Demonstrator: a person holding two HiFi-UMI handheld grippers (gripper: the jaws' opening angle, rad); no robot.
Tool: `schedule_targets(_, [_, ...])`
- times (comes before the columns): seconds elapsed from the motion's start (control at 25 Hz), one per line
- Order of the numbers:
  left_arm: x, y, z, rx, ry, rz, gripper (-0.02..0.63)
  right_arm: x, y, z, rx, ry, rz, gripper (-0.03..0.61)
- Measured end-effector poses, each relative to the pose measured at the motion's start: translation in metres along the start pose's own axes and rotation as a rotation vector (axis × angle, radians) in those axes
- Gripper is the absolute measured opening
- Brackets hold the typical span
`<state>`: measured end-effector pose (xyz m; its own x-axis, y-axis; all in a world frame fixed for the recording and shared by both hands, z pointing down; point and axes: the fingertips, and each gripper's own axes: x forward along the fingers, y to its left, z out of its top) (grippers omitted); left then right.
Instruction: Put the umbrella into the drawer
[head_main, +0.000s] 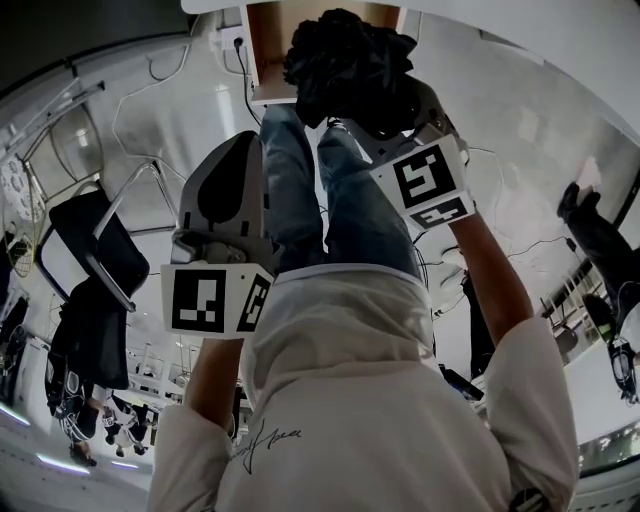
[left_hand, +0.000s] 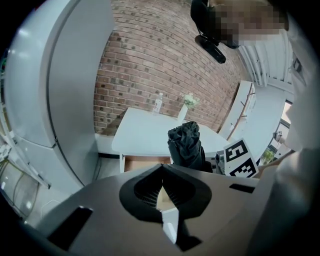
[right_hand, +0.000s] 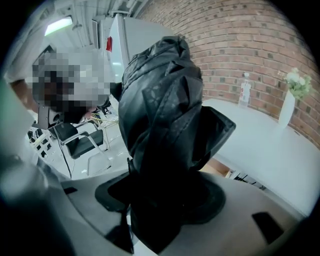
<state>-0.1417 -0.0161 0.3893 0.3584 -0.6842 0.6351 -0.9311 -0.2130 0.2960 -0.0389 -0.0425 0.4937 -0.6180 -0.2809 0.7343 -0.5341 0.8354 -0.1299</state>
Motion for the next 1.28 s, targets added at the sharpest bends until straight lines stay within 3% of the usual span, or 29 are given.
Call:
schedule_targets(0.52, [0.008,-0.014,-0.01,-0.001,0.016,0.001,0.015,0.026,-0.006,-0.032,-0.012,0.06,-0.006,0.27])
schedule_targets(1.28, [0.021,0.025,-0.037,-0.027,0.063,-0.006,0.015,0.106,-0.013,-0.071,-0.07,0.172,-0.001,0.27])
